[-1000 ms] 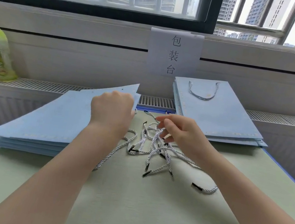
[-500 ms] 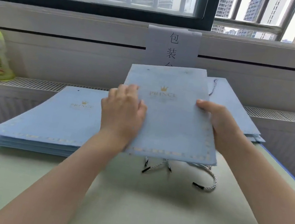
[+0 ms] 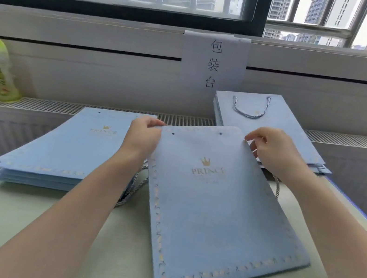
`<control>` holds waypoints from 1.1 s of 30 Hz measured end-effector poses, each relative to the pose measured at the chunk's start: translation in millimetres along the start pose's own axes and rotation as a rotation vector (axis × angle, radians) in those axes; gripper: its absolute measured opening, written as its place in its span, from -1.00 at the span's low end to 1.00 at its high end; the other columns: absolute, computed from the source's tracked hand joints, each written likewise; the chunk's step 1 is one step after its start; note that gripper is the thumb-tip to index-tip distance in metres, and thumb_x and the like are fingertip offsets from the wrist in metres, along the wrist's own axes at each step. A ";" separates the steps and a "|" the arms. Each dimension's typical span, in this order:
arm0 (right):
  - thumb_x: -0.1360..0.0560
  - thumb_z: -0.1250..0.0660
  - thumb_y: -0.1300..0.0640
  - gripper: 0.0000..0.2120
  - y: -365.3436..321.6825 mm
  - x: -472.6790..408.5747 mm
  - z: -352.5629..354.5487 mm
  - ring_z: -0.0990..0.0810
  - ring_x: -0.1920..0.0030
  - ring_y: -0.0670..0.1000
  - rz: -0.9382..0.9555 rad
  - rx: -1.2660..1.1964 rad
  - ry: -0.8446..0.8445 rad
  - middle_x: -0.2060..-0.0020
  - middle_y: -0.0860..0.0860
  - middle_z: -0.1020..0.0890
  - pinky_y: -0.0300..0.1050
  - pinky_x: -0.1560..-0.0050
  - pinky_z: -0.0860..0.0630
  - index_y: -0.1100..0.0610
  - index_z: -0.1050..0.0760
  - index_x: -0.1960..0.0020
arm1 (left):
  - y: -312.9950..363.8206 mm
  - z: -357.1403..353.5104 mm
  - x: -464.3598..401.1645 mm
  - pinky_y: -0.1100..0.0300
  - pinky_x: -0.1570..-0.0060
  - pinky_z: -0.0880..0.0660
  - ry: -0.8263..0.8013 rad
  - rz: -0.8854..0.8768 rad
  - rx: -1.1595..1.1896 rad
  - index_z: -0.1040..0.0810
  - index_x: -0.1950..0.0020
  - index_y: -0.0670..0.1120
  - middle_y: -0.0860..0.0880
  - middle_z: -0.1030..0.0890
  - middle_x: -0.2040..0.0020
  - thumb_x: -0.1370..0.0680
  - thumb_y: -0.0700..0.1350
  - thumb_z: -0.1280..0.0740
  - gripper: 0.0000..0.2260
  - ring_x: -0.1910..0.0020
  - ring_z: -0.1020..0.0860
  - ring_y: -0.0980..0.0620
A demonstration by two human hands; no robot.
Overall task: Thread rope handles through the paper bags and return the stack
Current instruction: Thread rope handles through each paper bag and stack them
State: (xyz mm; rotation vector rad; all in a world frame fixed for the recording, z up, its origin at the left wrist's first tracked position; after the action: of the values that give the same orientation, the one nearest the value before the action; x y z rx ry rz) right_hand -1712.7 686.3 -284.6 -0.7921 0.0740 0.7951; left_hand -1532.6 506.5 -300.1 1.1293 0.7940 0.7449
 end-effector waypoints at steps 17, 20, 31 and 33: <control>-0.55 -0.29 0.19 -0.87 -47.7 27.4 -37.7 -0.47 0.40 -0.18 0.406 -0.122 -0.050 0.34 -0.02 -0.60 -0.42 0.31 -0.32 0.17 -0.60 0.08 | 1.4 -37.7 20.9 0.21 0.05 -0.35 -0.176 -0.190 -0.416 -0.55 -0.12 -0.15 -0.09 -0.56 -0.10 -0.56 -0.23 -0.21 -0.80 -0.11 -0.50 -0.04; -0.55 -0.27 0.22 -0.84 -50.1 32.3 -49.4 -0.46 0.27 -0.06 0.485 -0.003 -0.058 0.27 -0.01 -0.58 -0.19 0.18 -0.36 0.18 -0.64 0.01 | 2.0 -37.6 21.3 0.17 0.00 -0.39 -0.175 -0.231 -0.407 -0.57 -0.08 -0.15 -0.13 -0.59 -0.06 -0.54 -0.26 -0.21 -0.81 -0.09 -0.51 -0.08; -0.53 -0.26 0.16 -0.90 -61.4 42.0 -47.8 -0.44 0.21 0.02 0.581 0.117 -0.010 0.20 -0.02 -0.50 -0.05 0.19 -0.43 0.18 -0.51 0.08 | 5.8 -32.2 15.5 0.21 0.15 -0.33 -0.156 -0.299 -0.433 -0.49 0.11 -0.07 0.10 -0.46 0.26 -0.52 -0.29 -0.21 -0.85 0.08 -0.45 0.01; -0.53 -0.24 0.12 -0.90 -63.1 43.5 -46.6 -0.45 0.20 0.03 0.560 0.149 -0.008 0.20 -0.04 -0.50 -0.02 0.22 -0.45 0.13 -0.48 0.10 | 8.0 -31.6 17.1 0.26 0.22 -0.35 -0.160 -0.305 -0.378 -0.53 0.09 -0.10 0.07 -0.49 0.26 -0.54 -0.30 -0.21 -0.85 0.18 -0.45 0.06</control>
State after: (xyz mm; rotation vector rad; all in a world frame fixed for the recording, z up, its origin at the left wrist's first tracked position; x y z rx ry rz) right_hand -1629.4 654.6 -294.4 -0.6298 0.3555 1.3053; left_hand -1551.4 538.1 -302.4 0.6981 0.6377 0.5131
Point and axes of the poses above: each hand's wrist, its own x-axis away from the middle knuckle, its own z-axis out of the back of the hand, y = z × x, the point moved 4 cm from there along -x, towards the middle knuckle
